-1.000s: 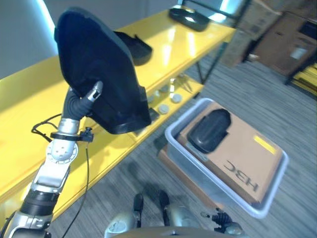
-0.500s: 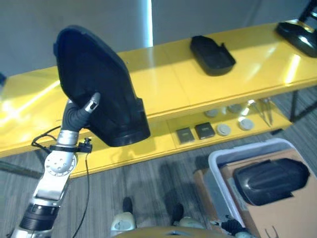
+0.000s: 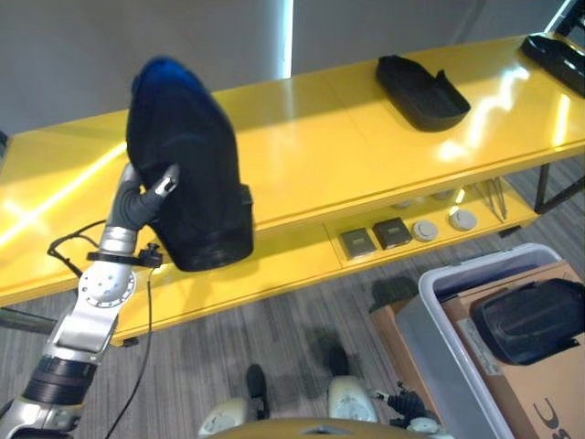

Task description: Move parts from the plastic box to the shelf.

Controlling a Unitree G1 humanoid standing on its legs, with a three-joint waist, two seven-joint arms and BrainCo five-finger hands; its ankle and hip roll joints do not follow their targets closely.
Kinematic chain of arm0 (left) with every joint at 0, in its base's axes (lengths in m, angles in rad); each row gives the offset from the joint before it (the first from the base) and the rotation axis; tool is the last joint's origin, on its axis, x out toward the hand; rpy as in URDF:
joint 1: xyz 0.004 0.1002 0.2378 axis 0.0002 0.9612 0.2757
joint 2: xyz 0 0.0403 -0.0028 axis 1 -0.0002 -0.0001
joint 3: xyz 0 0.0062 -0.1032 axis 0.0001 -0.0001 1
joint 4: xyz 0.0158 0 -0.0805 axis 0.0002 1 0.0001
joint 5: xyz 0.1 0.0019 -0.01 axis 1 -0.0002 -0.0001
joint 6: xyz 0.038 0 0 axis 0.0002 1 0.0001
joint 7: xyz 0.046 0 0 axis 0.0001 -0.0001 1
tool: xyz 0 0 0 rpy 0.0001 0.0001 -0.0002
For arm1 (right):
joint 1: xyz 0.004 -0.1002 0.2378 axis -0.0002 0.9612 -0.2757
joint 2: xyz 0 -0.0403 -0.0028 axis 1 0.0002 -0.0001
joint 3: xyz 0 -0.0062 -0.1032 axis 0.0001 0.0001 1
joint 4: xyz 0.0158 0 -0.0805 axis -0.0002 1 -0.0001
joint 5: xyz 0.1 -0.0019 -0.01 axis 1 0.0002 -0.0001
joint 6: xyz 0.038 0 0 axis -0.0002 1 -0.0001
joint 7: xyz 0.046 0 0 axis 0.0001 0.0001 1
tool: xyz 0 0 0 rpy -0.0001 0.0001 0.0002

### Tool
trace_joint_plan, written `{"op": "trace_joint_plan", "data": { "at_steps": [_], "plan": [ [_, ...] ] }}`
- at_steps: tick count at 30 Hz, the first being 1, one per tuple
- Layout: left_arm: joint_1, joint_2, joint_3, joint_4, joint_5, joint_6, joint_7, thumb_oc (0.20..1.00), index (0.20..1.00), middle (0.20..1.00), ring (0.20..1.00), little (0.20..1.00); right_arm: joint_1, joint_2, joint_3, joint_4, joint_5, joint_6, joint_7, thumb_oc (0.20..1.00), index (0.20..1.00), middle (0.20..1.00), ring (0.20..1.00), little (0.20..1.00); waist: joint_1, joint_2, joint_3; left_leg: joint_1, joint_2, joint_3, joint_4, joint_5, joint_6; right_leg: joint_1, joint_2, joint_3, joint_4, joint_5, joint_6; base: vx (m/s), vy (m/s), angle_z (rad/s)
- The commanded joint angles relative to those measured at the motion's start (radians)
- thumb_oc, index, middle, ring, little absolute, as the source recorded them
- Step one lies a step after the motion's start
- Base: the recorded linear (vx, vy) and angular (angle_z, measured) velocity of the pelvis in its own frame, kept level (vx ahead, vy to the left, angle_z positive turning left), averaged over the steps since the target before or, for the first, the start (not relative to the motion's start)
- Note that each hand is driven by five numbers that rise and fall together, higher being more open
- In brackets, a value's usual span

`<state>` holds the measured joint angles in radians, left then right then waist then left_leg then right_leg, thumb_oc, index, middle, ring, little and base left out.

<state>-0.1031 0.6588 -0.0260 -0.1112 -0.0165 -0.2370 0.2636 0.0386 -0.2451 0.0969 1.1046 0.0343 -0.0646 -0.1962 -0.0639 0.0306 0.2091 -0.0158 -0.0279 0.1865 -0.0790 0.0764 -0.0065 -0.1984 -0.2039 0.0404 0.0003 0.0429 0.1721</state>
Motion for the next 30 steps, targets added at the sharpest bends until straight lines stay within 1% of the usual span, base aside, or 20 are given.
{"op": "trace_joint_plan", "data": {
  "at_steps": [1,4,5,6,7,8,9,10,11,12,14,16,17,18,19,22,24,26,30],
  "plan": [
    [-0.042,-0.035,0.106,-0.035,0.041,-0.03,0.106,0.2,0.2,0.2,0.2,0.2,0.007,0.002,0.026,0.028,0.006,-0.01,-0.008,1.0,1.0,1.0,1.0,1.0,-0.003,0.013,-0.001,-0.012,0.113,-0.018,-0.008,-0.011,-0.077,0.07,0.017,-0.083,-0.027,0.036,0.003,-0.04,-0.185,-0.16],
    [-0.046,-0.044,0.13,0.008,0.047,-0.027,0.129,0.2,0.2,0.2,0.2,0.2,0.016,-0.019,0.044,0.044,-0.024,-0.009,0.007,1.0,1.0,1.0,1.0,1.0,-0.004,0.016,0.002,-0.042,0.129,-0.02,-0.008,0.019,-0.094,0.074,0.037,-0.099,-0.064,0.047,-0.01,-0.03,-0.121,-0.03],
    [-0.054,-0.05,0.135,0.026,0.039,-0.025,0.137,0.2,0.2,0.2,0.2,0.2,0.016,-0.033,0.048,0.048,-0.038,-0.008,0.008,1.0,1.0,1.0,1.0,1.0,-0.008,0.022,0.005,-0.053,0.135,-0.024,-0.008,0.027,-0.101,0.077,0.044,-0.113,-0.078,0.051,-0.014,-0.04,-0.203,0.19],
    [-0.103,-0.052,0.138,0.079,0.01,-0.026,0.154,0.2,0.2,0.2,0.2,0.2,0.022,-0.062,0.041,0.06,-0.041,-0.007,0.011,1.0,1.0,1.0,1.0,1.0,-0.018,0.032,0.012,-0.075,0.151,-0.026,-0.008,0.04,-0.112,0.08,0.058,-0.131,-0.087,0.045,-0.018,-0.02,-0.168,0.21],
    [-0.126,-0.061,0.132,0.099,-0.019,-0.03,0.15,0.2,0.2,0.2,0.2,0.2,0.027,-0.066,0.025,0.069,-0.013,-0.008,0.015,1.0,1.0,1.0,1.0,1.0,-0.027,0.034,0.014,-0.08,0.157,-0.024,-0.008,0.045,-0.116,0.081,0.064,-0.136,-0.088,0.04,-0.02,0.0,-0.15,0.26],
    [-0.16,-0.068,0.118,0.138,-0.076,-0.041,0.14,0.2,0.2,0.2,0.2,0.2,0.026,-0.07,0.002,0.086,0.035,-0.009,0.025,1.0,1.0,1.0,1.0,1.0,-0.035,0.039,0.016,-0.083,0.165,-0.023,-0.008,0.05,-0.12,0.084,0.071,-0.138,-0.088,0.036,-0.023,0.04,-0.096,0.07],
    [-0.231,-0.068,0.092,0.236,-0.199,-0.053,0.113,0.2,0.2,0.2,0.2,0.2,0.028,-0.071,-0.033,0.113,0.12,-0.015,0.053,1.0,1.0,1.0,1.0,1.0,-0.055,0.041,0.019,-0.082,0.175,-0.017,-0.008,0.054,-0.124,0.087,0.081,-0.134,-0.088,0.032,-0.029,0.04,-0.079,-0.01],
    [-0.279,-0.051,0.069,0.293,-0.259,-0.055,0.096,0.2,0.2,0.2,0.2,0.2,0.02,-0.078,-0.035,0.123,0.128,-0.013,0.06,1.0,1.0,1.0,1.0,1.0,-0.064,0.042,0.02,-0.083,0.178,-0.015,-0.008,0.055,-0.125,0.085,0.086,-0.13,-0.088,0.033,-0.031,0.03,-0.057,-0.08],
    [-0.379,-0.015,0.026,0.403,-0.426,-0.066,0.047,0.2,0.2,0.2,0.2,0.2,0.005,-0.093,-0.008,0.131,0.098,-0.006,0.063,1.0,1.0,1.0,1.0,1.0,-0.081,0.045,0.023,-0.091,0.183,-0.008,-0.008,0.058,-0.13,0.073,0.091,-0.122,-0.088,0.036,-0.033,0.0,-0.019,-0.07],
    [-0.436,0.013,-0.007,0.47,-0.446,-0.058,0.039,0.2,0.2,0.2,0.2,0.2,-0.003,-0.098,0.001,0.133,0.096,-0.003,0.062,1.0,1.0,1.0,1.0,1.0,-0.088,0.046,0.026,-0.096,0.184,-0.007,-0.008,0.06,-0.131,0.068,0.092,-0.119,-0.088,0.038,-0.033,-0.02,-0.005,-0.07],
    [-0.544,0.075,-0.062,0.598,-0.55,-0.04,0.001,0.2,0.2,0.2,0.2,0.2,-0.022,-0.107,0.011,0.136,0.106,0.003,0.067,1.0,1.0,1.0,1.0,1.0,-0.105,0.05,0.034,-0.106,0.182,-0.005,-0.008,0.063,-0.131,0.051,0.093,-0.112,-0.088,0.047,-0.031,-0.04,0.009,-0.05],
    [-0.672,0.133,-0.149,0.735,-0.621,-0.02,-0.035,0.2,0.2,0.2,0.2,0.2,-0.051,-0.107,0.032,0.138,0.116,0.005,0.067,1.0,1.0,1.0,1.0,1.0,-0.116,0.057,0.043,-0.121,0.179,-0.005,-0.008,0.064,-0.131,0.031,0.09,-0.106,-0.088,0.059,-0.028,-0.03,0.012,-0.12],
    [-0.681,0.135,-0.155,0.742,-0.624,-0.022,-0.038,0.2,0.2,0.2,0.2,0.2,-0.053,-0.105,0.03,0.138,0.116,0.005,0.066,1.0,1.0,1.0,1.0,1.0,-0.114,0.055,0.044,-0.122,0.178,-0.005,-0.008,0.064,-0.131,0.03,0.09,-0.106,-0.088,0.059,-0.028,-0.02,0.007,-0.18],
    [-0.72,0.166,-0.186,0.79,-0.651,-0.011,-0.067,0.2,0.2,0.2,0.2,0.2,-0.062,-0.104,0.04,0.14,0.121,0.008,0.068,1.0,1.0,1.0,1.0,1.0,-0.117,0.057,0.048,-0.127,0.178,-0.005,-0.008,0.065,-0.131,0.023,0.088,-0.104,-0.088,0.065,-0.026,-0.02,0.028,-0.18],
    [-0.801,0.178,-0.239,0.902,-0.695,0.017,-0.098,0.2,0.2,0.2,0.2,0.2,-0.085,-0.096,0.07,0.138,0.125,0.01,0.075,1.0,1.0,1.0,1.0,1.0,-0.127,0.063,0.059,-0.137,0.174,-0.003,-0.008,0.068,-0.131,0.008,0.084,-0.098,-0.088,0.074,-0.023,-0.02,0.035,-0.06],
    [-0.916,0.231,-0.33,1.075,-0.65,0.062,-0.153,0.2,0.2,0.2,0.2,0.2,-0.112,-0.091,0.112,0.14,0.113,0.014,0.084,1.0,1.0,1.0,1.0,1.0,-0.129,0.065,0.074,-0.149,0.168,-0.001,-0.008,0.068,-0.13,-0.01,0.079,-0.092,-0.087,0.084,-0.019,0.0,0.031,-0.09],
    [-0.979,0.24,-0.366,1.15,-0.629,0.079,-0.166,0.2,0.2,0.2,0.2,0.2,-0.13,-0.092,0.131,0.142,0.108,0.016,0.084,1.0,1.0,1.0,1.0,1.0,-0.128,0.067,0.08,-0.158,0.165,-0.001,-0.008,0.069,-0.129,-0.021,0.078,-0.087,-0.088,0.088,-0.018,0.01,0.023,-0.11],
    [-1.014,0.245,-0.387,1.207,-0.606,0.093,-0.183,0.2,0.2,0.2,0.2,0.2,-0.142,-0.087,0.131,0.145,0.141,0.016,0.089,1.0,1.0,1.0,1.0,1.0,-0.131,0.069,0.093,-0.165,0.16,0.0,-0.008,0.069,-0.128,-0.032,0.074,-0.077,-0.088,0.095,-0.016,0.02,0.03,-0.02],
    [-1.042,0.251,-0.42,1.248,-0.566,0.108,-0.203,0.2,0.2,0.2,0.2,0.2,-0.158,-0.081,0.141,0.15,0.165,0.016,0.089,1.0,1.0,1.0,1.0,1.0,-0.13,0.07,0.106,-0.179,0.157,0.0,-0.008,0.071,-0.128,-0.048,0.071,-0.071,-0.088,0.102,-0.014,0.01,0.009,0.04]
  ]
}}
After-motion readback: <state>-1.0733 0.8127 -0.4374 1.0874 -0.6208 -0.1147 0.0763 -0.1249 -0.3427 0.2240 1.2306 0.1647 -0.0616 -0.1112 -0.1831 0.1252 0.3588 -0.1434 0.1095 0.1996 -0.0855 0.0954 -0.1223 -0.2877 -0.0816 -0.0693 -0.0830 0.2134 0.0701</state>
